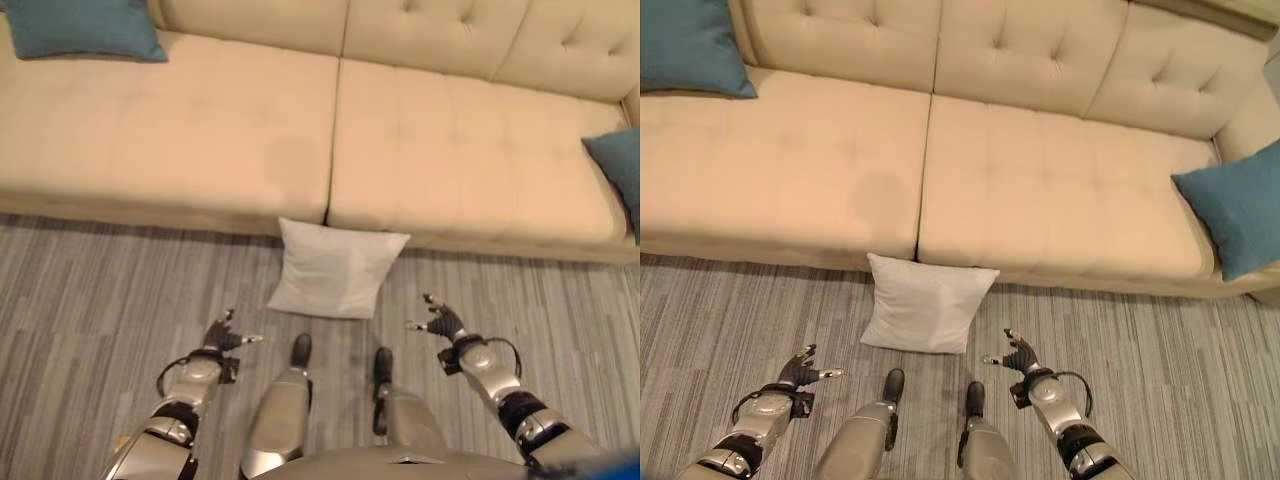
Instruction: Pick up all the scattered cushions and arrange them neatly on the sofa.
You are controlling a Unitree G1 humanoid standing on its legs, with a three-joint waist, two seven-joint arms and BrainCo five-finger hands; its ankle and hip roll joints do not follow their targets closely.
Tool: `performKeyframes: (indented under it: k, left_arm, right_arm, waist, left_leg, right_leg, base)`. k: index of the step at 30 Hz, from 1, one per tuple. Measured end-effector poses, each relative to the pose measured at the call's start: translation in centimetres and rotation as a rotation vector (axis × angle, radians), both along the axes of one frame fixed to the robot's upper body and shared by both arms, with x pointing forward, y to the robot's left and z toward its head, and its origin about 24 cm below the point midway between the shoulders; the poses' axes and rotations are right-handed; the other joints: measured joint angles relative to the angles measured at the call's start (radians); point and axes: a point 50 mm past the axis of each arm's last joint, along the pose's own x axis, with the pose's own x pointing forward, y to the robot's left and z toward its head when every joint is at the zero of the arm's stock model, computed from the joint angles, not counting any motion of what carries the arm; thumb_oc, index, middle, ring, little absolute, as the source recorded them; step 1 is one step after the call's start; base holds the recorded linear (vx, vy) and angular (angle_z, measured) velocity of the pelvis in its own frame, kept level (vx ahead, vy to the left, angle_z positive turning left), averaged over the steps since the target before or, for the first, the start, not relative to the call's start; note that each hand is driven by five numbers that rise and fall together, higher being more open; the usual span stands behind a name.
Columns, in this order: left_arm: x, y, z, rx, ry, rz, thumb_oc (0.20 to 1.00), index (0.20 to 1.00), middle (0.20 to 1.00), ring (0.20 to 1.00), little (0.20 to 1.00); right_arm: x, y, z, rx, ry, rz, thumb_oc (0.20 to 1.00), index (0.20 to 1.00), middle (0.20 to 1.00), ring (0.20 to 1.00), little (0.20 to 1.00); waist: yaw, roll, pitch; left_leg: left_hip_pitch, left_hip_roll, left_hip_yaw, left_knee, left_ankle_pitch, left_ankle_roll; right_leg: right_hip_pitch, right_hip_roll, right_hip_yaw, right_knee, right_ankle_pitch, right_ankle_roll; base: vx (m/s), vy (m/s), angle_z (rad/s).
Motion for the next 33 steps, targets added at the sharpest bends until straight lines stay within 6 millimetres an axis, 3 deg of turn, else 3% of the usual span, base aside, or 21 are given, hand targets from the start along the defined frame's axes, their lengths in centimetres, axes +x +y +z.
performKeyframes:
  k: [4,8,11,13,14,17,18,20,26,30,33]
  left_arm:
    - [4.7,-2.8,3.5,-0.058,-0.208,-0.036,1.0,1.0,1.0,1.0,1.0]
    - [4.8,-2.2,3.8,-0.071,-0.241,0.053,1.0,1.0,1.0,1.0,1.0]
    - [6.0,-1.4,5.1,-0.097,-0.317,0.193,1.0,1.0,1.0,1.0,1.0]
    - [8.8,-1.8,8.1,-0.085,-0.417,0.189,1.0,1.0,1.0,1.0,1.0]
    - [11.5,-2.1,11.7,-0.069,-0.522,0.163,1.0,1.0,1.0,1.0,1.0]
    - [13.8,-2.2,15.7,0.009,-0.623,0.14,1.0,1.0,1.0,1.0,1.0]
    - [15.2,-1.9,19.1,0.03,-0.722,0.154,1.0,1.0,1.0,1.0,1.0]
    - [16.2,-1.8,21.6,0.068,-0.773,0.154,1.0,1.0,1.0,1.0,1.0]
    - [18.0,-3.4,28.6,0.059,-0.95,0.161,1.0,1.0,1.0,1.0,1.0]
    - [18.6,-4.4,31.1,0.113,-0.993,0.108,1.0,1.0,1.0,1.0,1.0]
    - [18.6,-4.1,32.7,0.112,-1.031,0.117,1.0,1.0,1.0,1.0,1.0]
  right_arm:
    - [2.9,0.0,2.6,-0.04,-0.103,0.019,1.0,1.0,1.0,1.0,1.0]
    - [3.6,0.3,3.4,-0.037,-0.154,0.016,1.0,1.0,1.0,1.0,1.0]
    - [5.1,0.3,5.0,-0.052,-0.211,-0.002,1.0,1.0,1.0,1.0,1.0]
    - [7.9,0.4,8.4,-0.075,-0.325,0.002,1.0,1.0,1.0,1.0,1.0]
    - [10.5,0.9,12.5,-0.087,-0.447,0.01,1.0,1.0,1.0,1.0,1.0]
    - [12.6,1.4,17.0,-0.095,-0.583,0.005,1.0,1.0,1.0,1.0,1.0]
    - [13.7,1.3,19.5,-0.079,-0.657,-0.037,1.0,1.0,1.0,1.0,1.0]
    - [14.6,1.5,21.9,-0.072,-0.714,-0.06,1.0,1.0,1.0,1.0,1.0]
    - [15.8,1.0,26.6,-0.036,-0.828,-0.174,1.0,1.0,1.0,1.0,1.0]
    - [16.0,-1.5,27.8,-0.076,-0.839,-0.249,1.0,1.0,1.0,1.0,1.0]
    - [16.0,-2.0,28.6,-0.069,-0.855,-0.269,1.0,1.0,1.0,1.0,1.0]
  waist:
    - [-0.002,0.037,0.061]
    - [0.0,0.051,0.07]
    - [-0.001,0.071,0.087]
    - [-0.001,0.088,0.132]
    - [0.002,0.093,0.182]
    - [-0.01,0.094,0.186]
    - [-0.024,0.094,0.197]
    - [-0.035,0.093,0.201]
    - [-0.074,0.09,0.22]
    - [-0.098,0.09,0.216]
    - [-0.116,0.091,0.22]
  left_leg:
    - [-0.075,0.013,-0.04,-0.023,0.045,-0.041]
    - [-0.081,0.021,-0.05,-0.04,0.061,-0.045]
    - [-0.148,0.022,-0.058,-0.036,0.08,-0.054]
    - [-0.217,0.018,-0.074,-0.034,0.112,-0.059]
    - [-0.271,0.015,-0.084,-0.034,0.134,-0.068]
    - [-0.365,0.009,-0.106,-0.026,0.15,-0.093]
    - [-0.438,0.011,-0.103,-0.019,0.16,-0.107]
    - [-0.503,0.01,-0.106,-0.003,0.175,-0.112]
    - [-0.699,0.003,-0.091,0.091,0.181,-0.102]
    - [-0.809,0.001,-0.07,0.159,0.159,-0.103]
    - [-0.863,0.005,-0.072,0.178,0.158,-0.104]
  right_leg:
    - [-0.066,0.018,-0.033,-0.005,0.019,-0.018]
    - [-0.079,0.025,-0.038,-0.003,0.021,-0.021]
    - [-0.169,0.027,-0.039,0.059,0.01,-0.025]
    - [-0.263,0.025,-0.046,0.131,-0.005,-0.024]
    - [-0.353,0.021,-0.048,0.22,-0.029,-0.033]
    - [-0.481,0.014,-0.049,0.313,-0.057,-0.037]
    - [-0.569,0.004,-0.056,0.369,-0.07,-0.039]
    - [-0.646,0.002,-0.058,0.42,-0.081,-0.055]
    - [-0.868,-0.001,-0.029,0.547,-0.101,-0.074]
    - [-0.995,0.004,0.008,0.613,-0.11,-0.081]
    - [-1.048,0.013,0.011,0.628,-0.108,-0.085]
  base:
    - [-0.05,-0.023,0.23]
    - [-0.08,-0.028,0.04]
    - [-0.1,-0.008,0.07]
    - [-0.16,0.004,0.24]
    - [-0.18,0.007,0.26]
    - [-0.12,0.009,0.23]
    - [-0.11,0.015,0.3]
    - [-0.04,0.032,0.2]
    - [0.01,0.057,0.0]
    - [0.03,0.041,-0.1]
    - [0.02,0.036,-0.06]
